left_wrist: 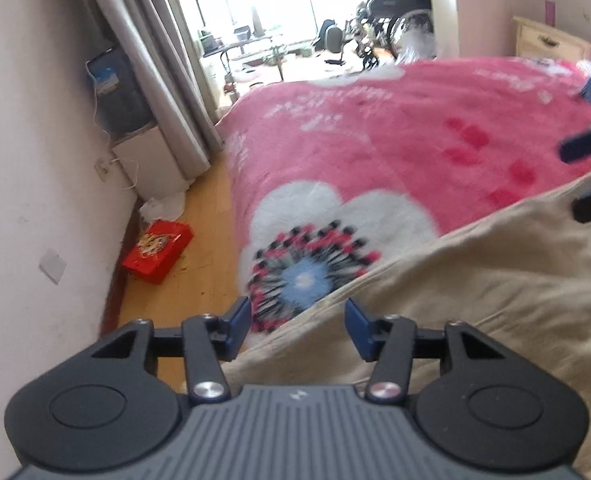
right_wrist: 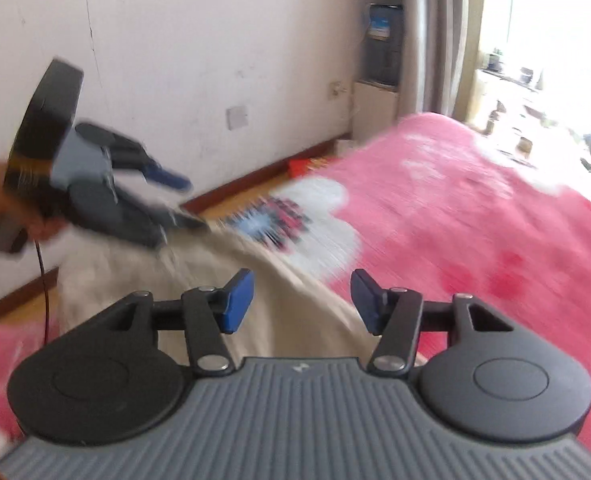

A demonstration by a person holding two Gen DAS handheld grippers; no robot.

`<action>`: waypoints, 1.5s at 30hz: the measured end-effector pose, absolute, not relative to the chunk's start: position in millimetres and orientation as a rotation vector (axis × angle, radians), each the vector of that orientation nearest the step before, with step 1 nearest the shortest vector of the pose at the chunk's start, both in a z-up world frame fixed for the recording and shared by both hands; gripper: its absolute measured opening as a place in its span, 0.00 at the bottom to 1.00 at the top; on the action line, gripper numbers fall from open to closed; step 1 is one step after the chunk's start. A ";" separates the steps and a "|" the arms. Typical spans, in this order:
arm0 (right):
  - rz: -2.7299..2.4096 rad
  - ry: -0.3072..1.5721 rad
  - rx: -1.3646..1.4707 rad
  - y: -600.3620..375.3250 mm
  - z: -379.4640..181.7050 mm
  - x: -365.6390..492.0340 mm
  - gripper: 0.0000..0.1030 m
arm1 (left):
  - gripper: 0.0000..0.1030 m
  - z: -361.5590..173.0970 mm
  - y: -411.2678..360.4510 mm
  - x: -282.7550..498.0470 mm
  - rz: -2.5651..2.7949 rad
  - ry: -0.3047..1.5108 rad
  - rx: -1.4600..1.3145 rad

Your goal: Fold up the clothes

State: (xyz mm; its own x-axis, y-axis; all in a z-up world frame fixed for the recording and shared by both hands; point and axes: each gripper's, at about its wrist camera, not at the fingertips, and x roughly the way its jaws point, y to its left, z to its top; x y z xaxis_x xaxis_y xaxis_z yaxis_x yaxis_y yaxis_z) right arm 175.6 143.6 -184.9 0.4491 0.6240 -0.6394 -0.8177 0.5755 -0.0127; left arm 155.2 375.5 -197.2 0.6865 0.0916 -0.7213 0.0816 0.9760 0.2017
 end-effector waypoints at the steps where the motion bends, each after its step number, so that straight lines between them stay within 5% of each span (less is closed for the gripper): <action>1: 0.883 0.637 -0.368 124.2 -184.2 176.1 0.50 | 0.53 -194.9 365.8 155.6 -0.023 0.823 0.220; 5: 0.762 0.736 -0.412 65.9 -198.2 215.4 0.36 | 0.53 -208.0 317.5 163.9 -0.119 0.849 0.330; 10: 0.853 0.768 -0.422 60.7 -212.8 238.2 0.32 | 0.54 -242.6 286.0 176.4 -0.087 0.907 0.462; 19: 0.880 0.809 -0.495 68.0 -258.5 257.1 0.00 | 0.57 -229.3 283.9 183.2 -0.044 0.945 0.459; 22: 0.641 0.729 -0.571 42.4 -248.8 264.2 0.04 | 0.56 -217.6 275.9 188.6 -0.079 0.912 0.416; 26: 0.793 0.763 -0.333 12.8 -226.8 250.5 0.05 | 0.57 -225.7 253.2 202.7 -0.143 0.931 0.409; 32: 0.636 0.828 -0.389 -12.2 -257.6 228.9 0.04 | 0.60 -244.8 227.6 222.0 -0.044 0.970 0.443; 37: 0.380 0.737 -0.084 -120.5 -207.2 211.4 0.09 | 0.60 -218.6 204.5 211.8 -0.041 0.915 0.398; 42: 0.116 0.690 -0.093 -215.5 -183.3 169.6 0.32 | 0.60 -200.9 144.8 196.4 -0.157 0.857 0.363; 45: 0.012 0.715 -0.095 -262.9 -187.9 161.4 0.35 | 0.60 -198.7 100.4 190.6 -0.257 0.852 0.337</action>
